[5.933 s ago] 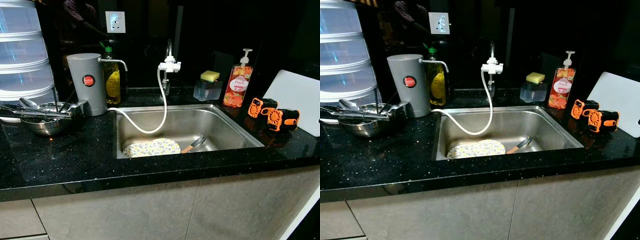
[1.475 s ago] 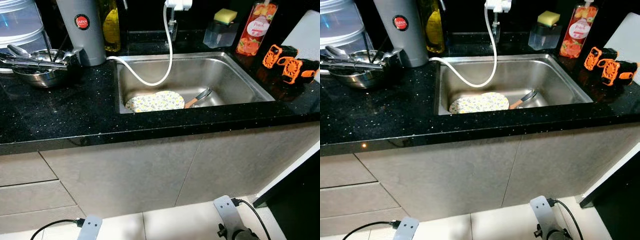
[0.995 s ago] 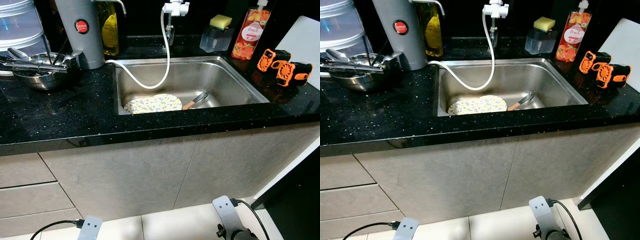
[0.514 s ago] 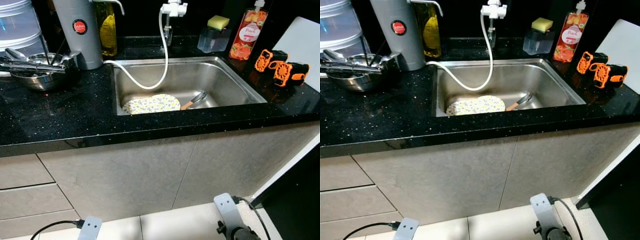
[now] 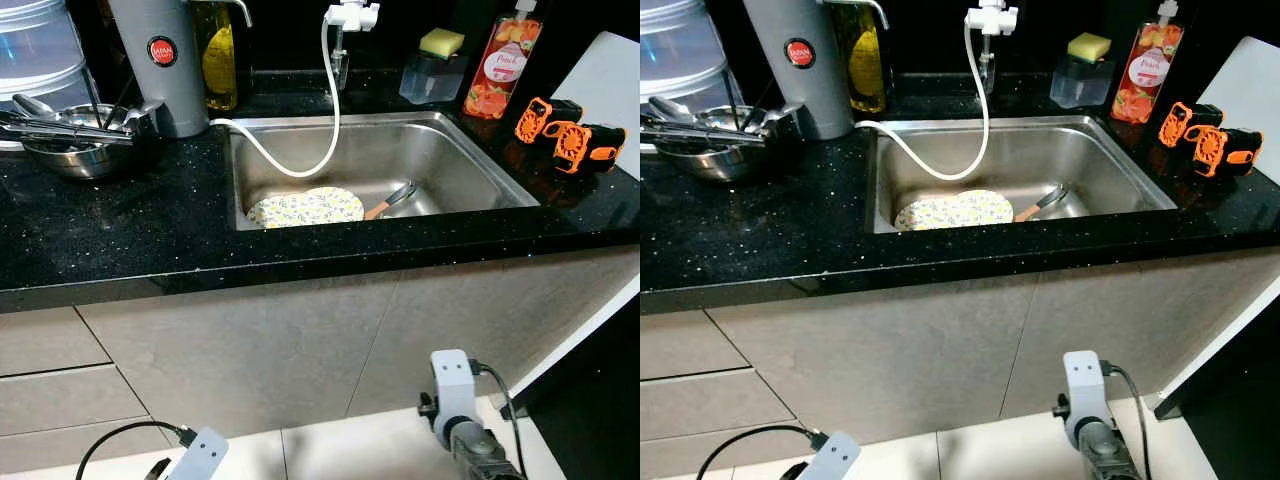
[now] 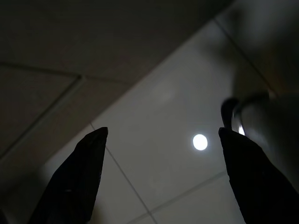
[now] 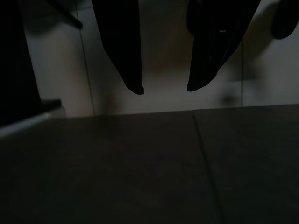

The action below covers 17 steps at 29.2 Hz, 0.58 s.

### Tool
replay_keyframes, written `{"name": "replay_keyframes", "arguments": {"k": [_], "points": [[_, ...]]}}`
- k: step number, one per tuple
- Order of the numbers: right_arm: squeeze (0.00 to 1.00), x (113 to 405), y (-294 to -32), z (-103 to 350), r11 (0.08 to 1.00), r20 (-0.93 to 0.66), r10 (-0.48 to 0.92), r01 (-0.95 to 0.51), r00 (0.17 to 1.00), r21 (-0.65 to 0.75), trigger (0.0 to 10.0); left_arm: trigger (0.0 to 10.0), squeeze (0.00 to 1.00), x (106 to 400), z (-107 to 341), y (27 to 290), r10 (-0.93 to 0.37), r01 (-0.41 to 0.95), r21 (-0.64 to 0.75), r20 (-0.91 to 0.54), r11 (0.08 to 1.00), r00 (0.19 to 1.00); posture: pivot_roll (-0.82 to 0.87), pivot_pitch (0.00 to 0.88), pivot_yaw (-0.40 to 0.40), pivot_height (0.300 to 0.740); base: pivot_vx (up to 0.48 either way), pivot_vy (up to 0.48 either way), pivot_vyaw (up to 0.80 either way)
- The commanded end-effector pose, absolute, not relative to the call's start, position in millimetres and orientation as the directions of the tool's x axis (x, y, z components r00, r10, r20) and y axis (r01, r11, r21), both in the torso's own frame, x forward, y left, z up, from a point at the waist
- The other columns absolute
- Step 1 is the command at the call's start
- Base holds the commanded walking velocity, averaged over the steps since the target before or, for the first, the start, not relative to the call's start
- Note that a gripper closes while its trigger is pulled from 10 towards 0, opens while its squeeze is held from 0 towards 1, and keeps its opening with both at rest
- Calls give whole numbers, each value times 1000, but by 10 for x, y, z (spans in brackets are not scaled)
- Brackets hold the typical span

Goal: Kitchen organization

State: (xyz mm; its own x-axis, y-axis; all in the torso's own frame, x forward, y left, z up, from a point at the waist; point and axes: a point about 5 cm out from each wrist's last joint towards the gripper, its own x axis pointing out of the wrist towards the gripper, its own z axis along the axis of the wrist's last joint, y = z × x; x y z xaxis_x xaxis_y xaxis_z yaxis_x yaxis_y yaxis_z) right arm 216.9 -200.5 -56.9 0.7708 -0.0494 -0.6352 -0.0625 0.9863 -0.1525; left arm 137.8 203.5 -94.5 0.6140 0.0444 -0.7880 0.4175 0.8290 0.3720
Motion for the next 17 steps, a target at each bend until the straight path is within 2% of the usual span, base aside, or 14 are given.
{"name": "replay_keyframes", "arguments": {"k": [1,3,7,11,13,17], "points": [[0,2202,-1978,-545,981,-618,-39,-86,785,-172,10000,10000,0,1690,-787,1896,-20,393,402,-678,827,735,75,4,-64,740,0,0,0],[0,2181,-1964,-561,979,-624,-39,-97,780,-182,10000,10000,0,1812,-675,1840,-47,360,437,-582,824,812,95,3,-60,740,0,0,0],[0,2203,-2020,-536,961,-608,-83,-97,790,-258,10000,10000,0,1878,-552,1835,-45,300,460,-487,836,872,129,16,-46,740,0,0,0],[0,2243,-2028,-502,947,-585,-95,-107,805,-302,10000,10000,0,1902,-486,1807,-74,306,471,-448,827,891,142,17,-48,740,0,0,0],[0,2330,-2017,-433,948,-541,-115,-71,833,-309,10000,10000,0,1933,-347,1695,-181,366,475,-391,800,902,177,32,-64,740,0,0,0],[0,2397,-2034,-377,952,-511,-145,-22,847,-305,10000,10000,0,1942,-246,1587,-271,428,482,-363,764,891,176,41,-66,740,0,0,0]]}}
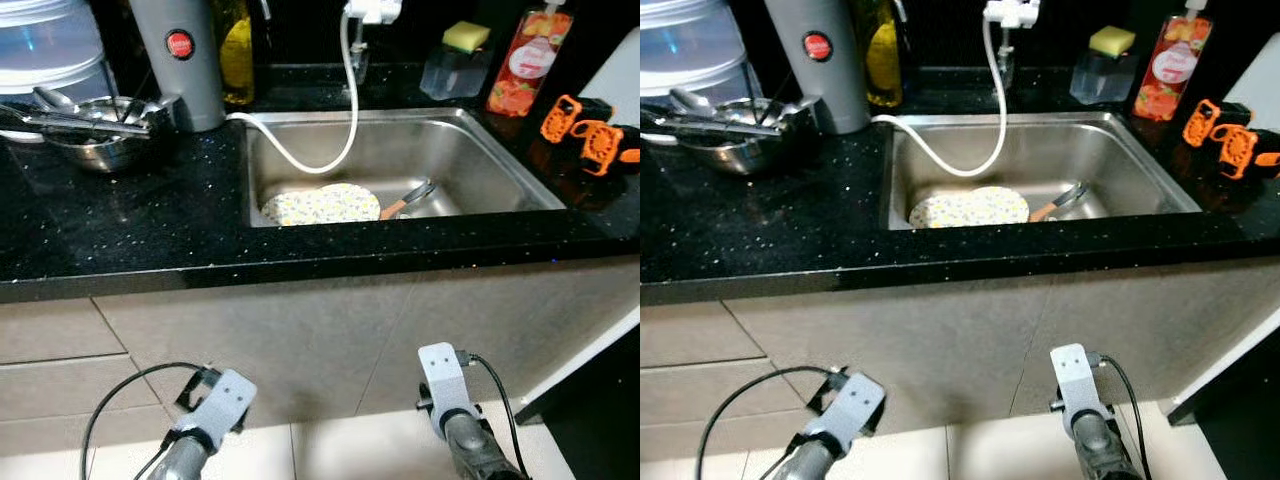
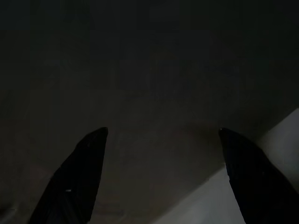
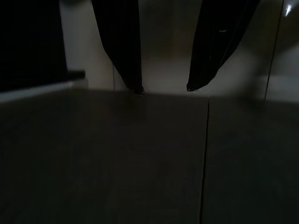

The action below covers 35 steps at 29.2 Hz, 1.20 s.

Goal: Kitchen organization

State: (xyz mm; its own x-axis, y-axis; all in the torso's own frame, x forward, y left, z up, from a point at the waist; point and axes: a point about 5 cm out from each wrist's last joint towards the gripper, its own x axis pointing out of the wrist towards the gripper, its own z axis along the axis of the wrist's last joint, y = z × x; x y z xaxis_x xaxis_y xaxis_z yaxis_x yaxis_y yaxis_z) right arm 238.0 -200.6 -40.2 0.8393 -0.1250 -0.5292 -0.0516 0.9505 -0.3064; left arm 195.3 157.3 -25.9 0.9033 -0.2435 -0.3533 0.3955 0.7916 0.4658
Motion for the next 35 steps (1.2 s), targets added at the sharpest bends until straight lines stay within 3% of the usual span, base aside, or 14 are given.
{"name": "replay_keyframes", "arguments": {"k": [1,6,8,9,16,20,26,28,29,32,35], "points": [[0,2427,-2046,-351,954,-498,-162,5,852,-301,10000,10000,0,1957,-200,1544,-299,442,479,-346,759,889,169,48,-61,740,0,0,0],[0,2540,-2140,-234,951,-440,-262,151,859,-271,10000,10000,0,2068,37,1360,-421,497,511,-265,701,867,141,33,-44,740,0,0,0],[0,2640,-2226,-107,922,-374,-372,293,850,-253,10000,10000,0,2197,313,1184,-549,542,591,-191,598,814,142,28,-42,740,0,0,0],[0,2640,-2226,-107,922,-374,-372,293,850,-253,10000,10000,0,2197,313,1184,-549,542,591,-191,598,814,142,28,-42,740,0,0,0],[0,2755,-2282,45,855,-301,-515,456,802,-247,10000,10000,0,2497,941,937,-685,489,719,-24,494,728,132,5,-24,740,0,0,0],[0,2742,-2304,35,831,-312,-555,494,771,-257,10000,10000,0,2611,1280,837,-707,405,767,87,497,702,125,0,-23,740,0,0,0],[0,2586,-2429,-94,780,-391,-624,567,677,-264,10000,10000,0,2726,1719,806,-651,240,783,258,574,714,119,0,-23,740,0,0,0],[0,2538,-2547,-88,746,-382,-663,605,643,-278,10000,10000,0,2807,1958,924,-544,120,729,379,674,749,120,0,-25,740,0,0,0],[0,2538,-2547,-88,746,-382,-663,605,643,-278,10000,10000,0,2807,1958,924,-544,120,729,379,674,749,120,0,-25,740,0,0,0],[0,2645,-2816,171,681,-256,-732,678,631,-276,10000,10000,0,2950,2178,1319,-235,-78,535,491,841,839,120,0,-25,740,0,0,0],[0,2645,-2816,171,681,-256,-732,678,631,-276,10000,10000,0,2950,2178,1319,-235,-78,535,491,841,839,120,0,-25,740,0,0,0]]}}
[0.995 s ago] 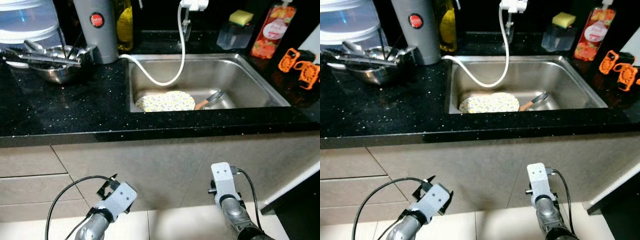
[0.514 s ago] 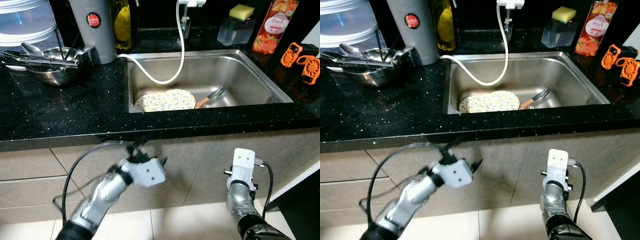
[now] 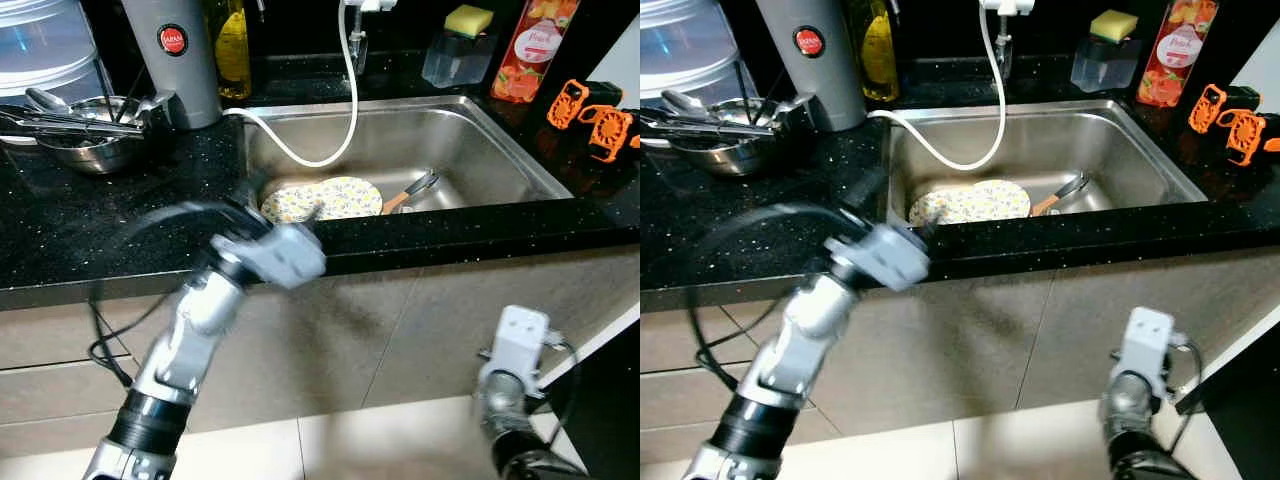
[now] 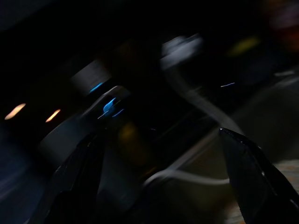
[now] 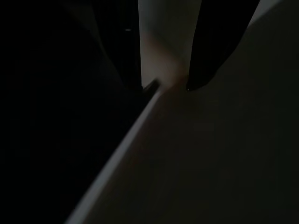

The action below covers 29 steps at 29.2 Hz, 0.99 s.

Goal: Kitchen organization

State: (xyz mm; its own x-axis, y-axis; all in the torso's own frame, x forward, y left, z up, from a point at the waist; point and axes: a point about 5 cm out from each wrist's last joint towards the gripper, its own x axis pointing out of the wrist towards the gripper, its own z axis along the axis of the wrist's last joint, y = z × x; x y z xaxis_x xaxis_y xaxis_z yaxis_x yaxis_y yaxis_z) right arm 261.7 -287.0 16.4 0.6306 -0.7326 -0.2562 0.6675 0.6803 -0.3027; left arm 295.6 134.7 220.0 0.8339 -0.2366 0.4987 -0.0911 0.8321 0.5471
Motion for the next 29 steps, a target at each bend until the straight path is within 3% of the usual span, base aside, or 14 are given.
{"name": "replay_keyframes", "arguments": {"k": [1,3,5,6,8,11,12,14,17,19,23,25,29], "points": [[0,2876,-2981,579,674,-89,-732,700,675,-236,10000,10000,0,3014,2243,1639,-25,-207,416,487,885,873,119,0,-21,740,0,0,0],[0,3155,-3016,1130,728,112,-653,662,749,-178,10000,10000,0,3037,2267,1925,141,-307,336,437,891,888,117,0,-21,740,0,0,0],[0,3249,-2986,1360,762,187,-605,631,774,-148,10000,10000,0,3028,2284,2012,187,-336,316,421,887,888,121,0,-24,740,0,0,0],[0,3359,-2902,1703,817,286,-525,569,801,-92,10000,10000,0,3008,2302,2118,233,-360,296,389,885,891,121,0,-24,740,0,0,0],[0,3404,-2834,1889,852,336,-472,519,815,-61,10000,10000,0,2998,2303,2170,248,-373,316,371,872,895,121,0,-24,740,0,0,0],[0,3453,-2516,2575,959,511,-269,277,816,62,10000,10000,0,2955,2368,2285,228,-354,346,355,869,907,128,0,-34,740,0,0,0],[0,3453,-2516,2575,959,511,-269,277,816,62,10000,10000,0,2955,2368,2285,228,-354,346,355,869,907,128,0,-34,740,0,0,0],[0,3464,-2304,2782,987,538,-157,119,828,105,10000,10000,0,2942,2407,2288,182,-312,354,355,882,917,140,0,-46,740,0,0,0],[0,3491,-2081,2784,987,508,-76,-6,858,159,10000,10000,0,2935,2428,2280,153,-277,335,353,900,923,144,0,-52,740,0,0,0],[0,3520,-1786,2581,960,415,-26,-92,909,263,10000,10000,0,2920,2453,2253,104,-234,346,357,909,929,149,0,-54,740,0,0,0],[0,3506,-1647,2465,957,381,7,-117,925,266,10000,10000,0,2906,2472,2235,80,-216,354,361,910,929,149,0,-54,740,0,0,0],[0,3350,-1387,2132,971,300,103,-161,948,175,10000,10000,0,2839,2513,2253,77,-184,281,352,942,933,169,0,-57,740,0,0,0],[0,3251,-1336,2058,979,307,144,-180,941,92,10000,10000,0,2812,2511,2284,78,-177,265,345,948,935,167,0,-55,740,0,0,0]]}}
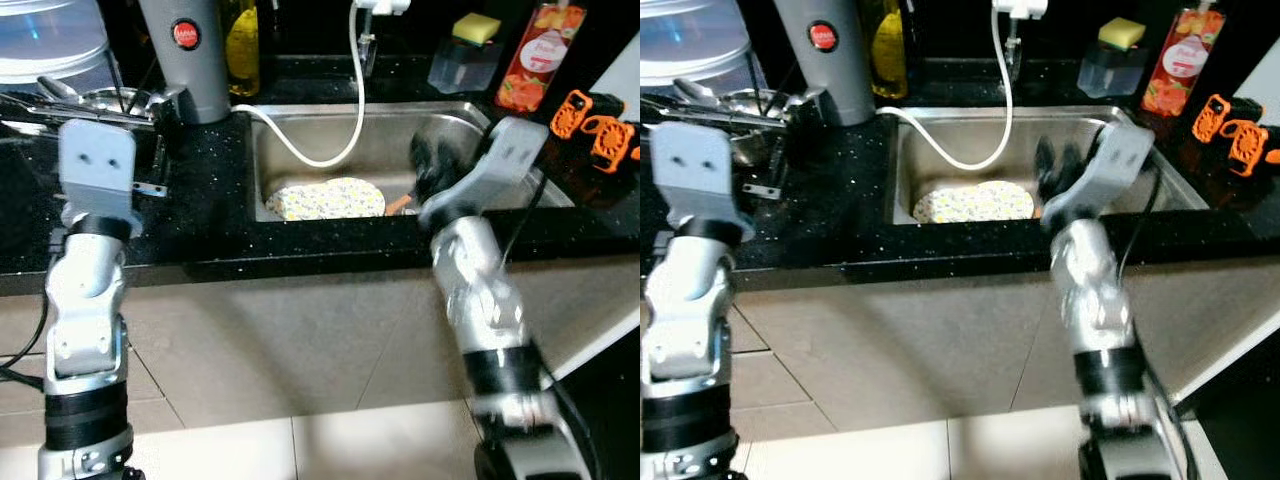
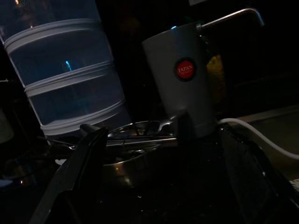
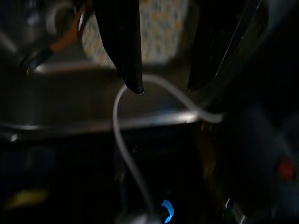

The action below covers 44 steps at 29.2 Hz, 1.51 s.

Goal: Kitchen organization

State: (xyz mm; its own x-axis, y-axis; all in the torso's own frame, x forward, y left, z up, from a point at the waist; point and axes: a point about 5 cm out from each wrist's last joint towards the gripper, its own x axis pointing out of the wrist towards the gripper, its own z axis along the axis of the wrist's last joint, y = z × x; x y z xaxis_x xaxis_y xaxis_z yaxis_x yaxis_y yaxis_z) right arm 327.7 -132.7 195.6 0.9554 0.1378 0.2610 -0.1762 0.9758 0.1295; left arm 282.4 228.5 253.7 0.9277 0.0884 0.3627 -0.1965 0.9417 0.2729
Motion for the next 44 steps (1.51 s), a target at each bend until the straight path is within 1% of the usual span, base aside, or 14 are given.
{"name": "replay_keyframes", "arguments": {"k": [1,2,7,15,17,20,22,24,25,27,30,39,40,44], "points": [[0,3251,-1336,2058,979,307,144,-180,941,92,10000,10000,0,2812,2511,2284,78,-177,265,345,948,935,167,0,-55,740,0,0,0],[0,3216,-1330,2048,979,307,154,-187,939,80,10000,10000,0,2805,2509,2296,74,-172,265,343,949,937,168,0,-54,740,0,0,0],[0,3093,-1342,1987,975,291,68,-126,954,185,10000,10000,0,2754,2364,2305,57,-136,258,294,956,954,166,0,-50,740,0,0,0],[0,3086,-1267,2018,981,303,74,-124,950,151,10000,10000,0,2819,2148,2251,106,-153,232,203,961,973,159,0,-48,740,0,0,0],[0,3061,-1259,1957,984,289,85,-127,953,126,10000,10000,0,2788,2093,2203,105,-168,284,226,944,968,159,0,-48,740,0,0,0],[0,2972,-1261,1802,987,239,117,-139,964,79,10000,10000,0,2574,1881,1991,31,-101,306,224,947,974,155,0,-68,740,0,0,0],[0,2960,-1263,1794,987,233,123,-143,965,74,10000,10000,0,2526,1843,1947,6,-72,304,212,950,977,155,0,-68,740,0,0,0],[0,2973,-1297,1860,990,264,137,-144,955,7,10000,10000,0,2434,1783,1848,-100,33,353,175,935,980,160,0,-71,740,0,0,0],[0,2973,-1297,1860,990,264,137,-144,955,7,10000,10000,0,2434,1783,1848,-100,33,353,175,935,980,160,0,-71,740,0,0,0],[0,3031,-1378,2000,991,333,128,-105,934,-84,10000,10000,0,2388,1764,1848,-170,84,442,159,893,972,158,0,-74,740,0,0,0],[0,3060,-1443,2019,992,352,97,-61,931,-110,10000,10000,0,2423,1772,1907,-165,62,477,178,877,970,163,0,-80,740,0,0,0],[0,2997,-1390,1945,996,349,55,-28,935,-80,10000,10000,0,2443,1809,1801,-144,8,478,249,878,958,163,0,-81,740,0,0,0],[0,3011,-1360,1929,999,336,38,-38,941,-7,10000,10000,0,2469,1868,1796,-115,-33,452,295,891,948,159,0,-79,740,0,0,0],[0,3034,-1334,1890,995,307,34,-60,951,74,10000,10000,0,2507,1944,1803,-78,-91,429,362,899,929,158,0,-82,740,0,0,0]]}}
